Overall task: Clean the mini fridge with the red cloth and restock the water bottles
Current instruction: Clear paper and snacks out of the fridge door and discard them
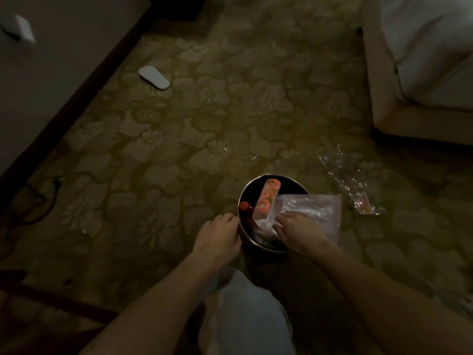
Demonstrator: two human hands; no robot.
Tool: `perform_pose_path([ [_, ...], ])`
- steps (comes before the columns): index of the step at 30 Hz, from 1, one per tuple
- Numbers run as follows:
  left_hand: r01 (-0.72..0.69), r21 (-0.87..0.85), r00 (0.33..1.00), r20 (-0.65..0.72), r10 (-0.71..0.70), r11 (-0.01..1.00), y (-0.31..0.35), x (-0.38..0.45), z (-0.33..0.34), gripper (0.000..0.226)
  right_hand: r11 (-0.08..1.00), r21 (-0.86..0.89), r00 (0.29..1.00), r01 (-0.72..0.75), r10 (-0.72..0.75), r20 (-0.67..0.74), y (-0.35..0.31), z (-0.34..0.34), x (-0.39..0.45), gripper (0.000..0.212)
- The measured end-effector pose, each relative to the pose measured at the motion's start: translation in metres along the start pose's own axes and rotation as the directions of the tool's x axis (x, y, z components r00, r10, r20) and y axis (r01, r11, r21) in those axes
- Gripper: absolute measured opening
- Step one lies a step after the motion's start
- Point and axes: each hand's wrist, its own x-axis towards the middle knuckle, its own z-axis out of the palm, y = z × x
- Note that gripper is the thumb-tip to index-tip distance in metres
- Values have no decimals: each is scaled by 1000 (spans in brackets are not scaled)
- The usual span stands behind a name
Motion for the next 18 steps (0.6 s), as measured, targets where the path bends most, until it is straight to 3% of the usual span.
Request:
perform_pose_path([
  [11,106,104,981,-174,-87,989,29,-105,-91,37,986,-101,982,130,-142,-126,-94,-85,-75,41],
  [18,210,164,925,-353,-142,964,37,-208,-152,34,947,-218,899,236,-298,-321,-173,-132,-136,34],
])
